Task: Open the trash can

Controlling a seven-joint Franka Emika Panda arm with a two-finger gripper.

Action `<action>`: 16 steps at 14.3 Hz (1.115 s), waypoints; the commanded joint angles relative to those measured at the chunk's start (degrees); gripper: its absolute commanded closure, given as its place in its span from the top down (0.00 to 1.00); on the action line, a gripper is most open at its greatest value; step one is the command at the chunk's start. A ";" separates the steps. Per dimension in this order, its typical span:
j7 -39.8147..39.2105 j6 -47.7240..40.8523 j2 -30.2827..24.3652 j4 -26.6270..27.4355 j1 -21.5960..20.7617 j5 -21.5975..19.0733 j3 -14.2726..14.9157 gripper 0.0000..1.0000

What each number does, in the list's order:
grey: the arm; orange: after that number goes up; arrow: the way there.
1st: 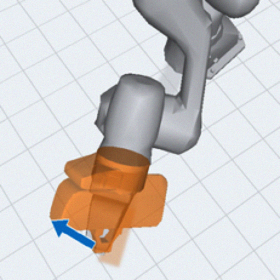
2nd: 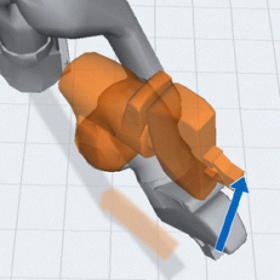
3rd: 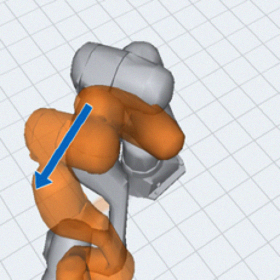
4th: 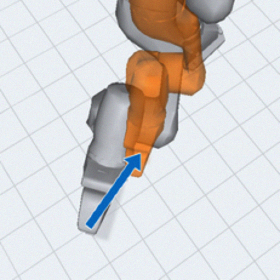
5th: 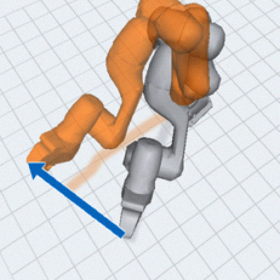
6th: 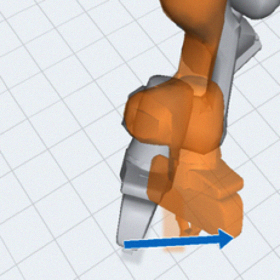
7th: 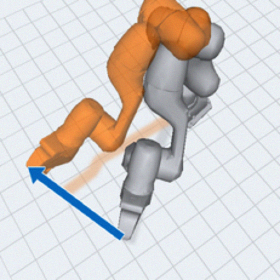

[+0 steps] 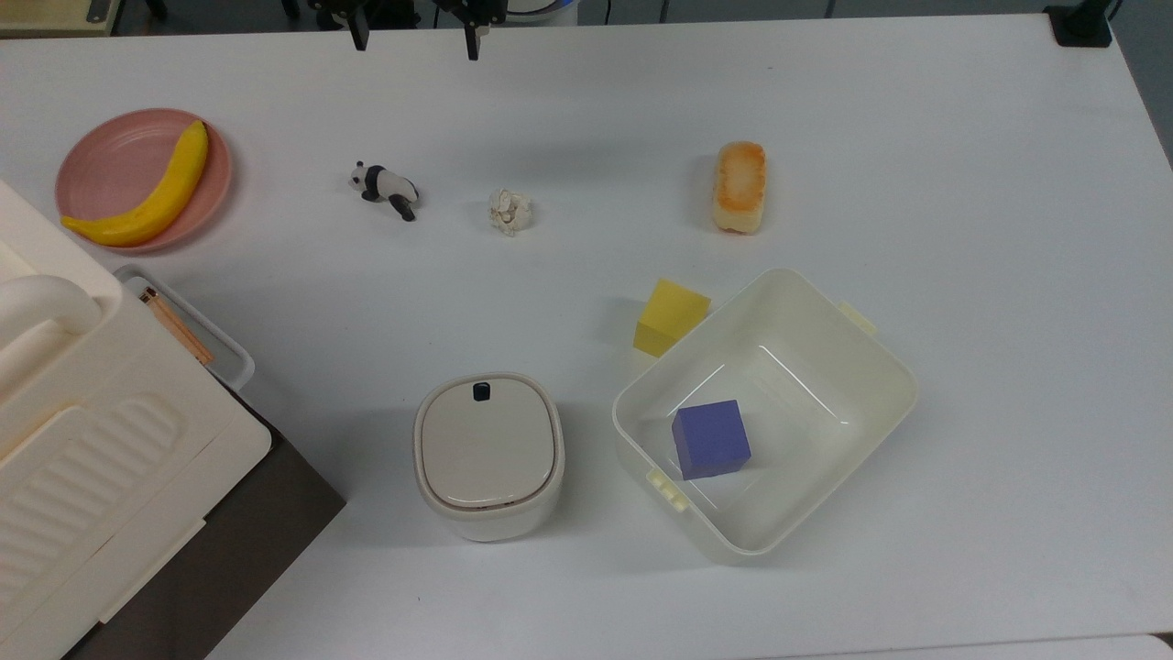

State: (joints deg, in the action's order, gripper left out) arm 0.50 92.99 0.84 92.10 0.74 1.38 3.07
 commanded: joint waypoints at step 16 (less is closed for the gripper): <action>-0.50 -3.25 0.22 0.44 1.55 0.20 -0.17 1.00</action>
State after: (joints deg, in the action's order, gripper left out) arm 0.50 90.22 1.20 92.17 2.78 1.38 2.93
